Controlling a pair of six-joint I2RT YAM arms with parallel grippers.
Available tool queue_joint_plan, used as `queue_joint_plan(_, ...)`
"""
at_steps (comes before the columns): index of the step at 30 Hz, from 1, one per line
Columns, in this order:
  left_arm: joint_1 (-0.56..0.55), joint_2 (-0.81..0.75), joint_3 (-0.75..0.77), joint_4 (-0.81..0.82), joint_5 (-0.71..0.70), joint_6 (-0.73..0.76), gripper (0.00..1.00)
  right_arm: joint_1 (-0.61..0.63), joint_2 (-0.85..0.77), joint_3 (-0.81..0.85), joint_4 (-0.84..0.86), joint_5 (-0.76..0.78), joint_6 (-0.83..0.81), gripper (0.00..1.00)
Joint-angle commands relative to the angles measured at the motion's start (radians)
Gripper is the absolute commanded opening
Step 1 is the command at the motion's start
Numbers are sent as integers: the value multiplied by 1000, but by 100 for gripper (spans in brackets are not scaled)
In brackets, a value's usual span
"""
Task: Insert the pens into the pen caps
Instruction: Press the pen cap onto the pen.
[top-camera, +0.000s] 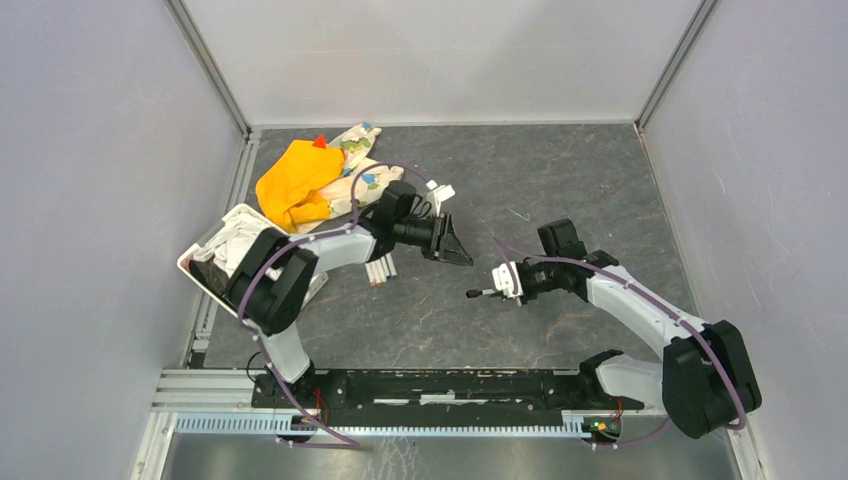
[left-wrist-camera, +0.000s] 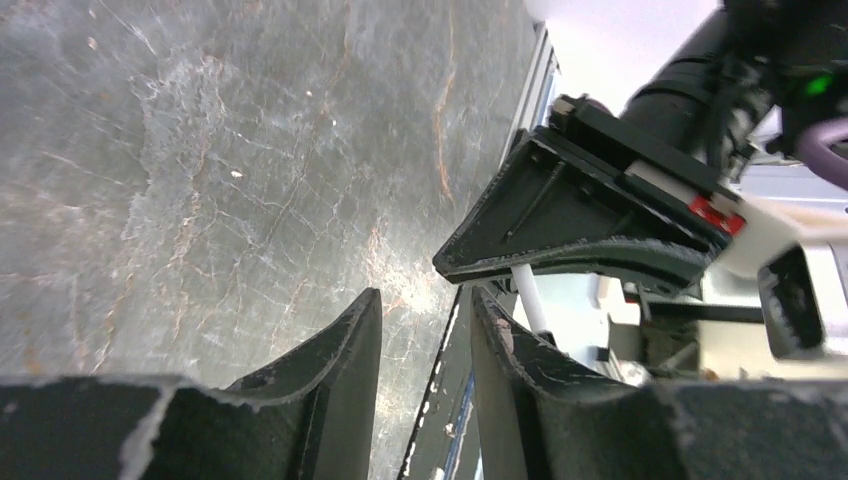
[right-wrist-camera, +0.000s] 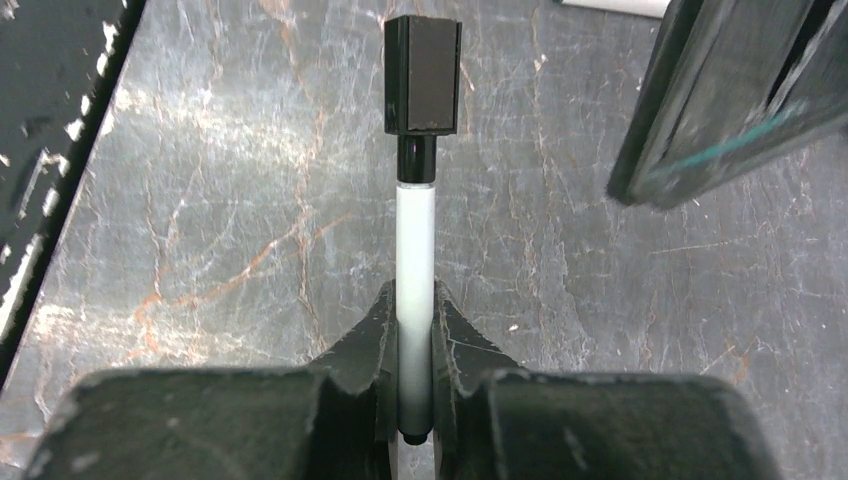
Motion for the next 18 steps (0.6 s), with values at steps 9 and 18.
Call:
queue_joint_plan(9, 24, -664, -369, 533, -559, 110, 89, -144, -82, -52, 567, -353, 761, 0)
queue_joint_plan(18, -10, -620, -235, 360, -669, -285, 94, -151, -87, -74, 899, -77, 1421, 0)
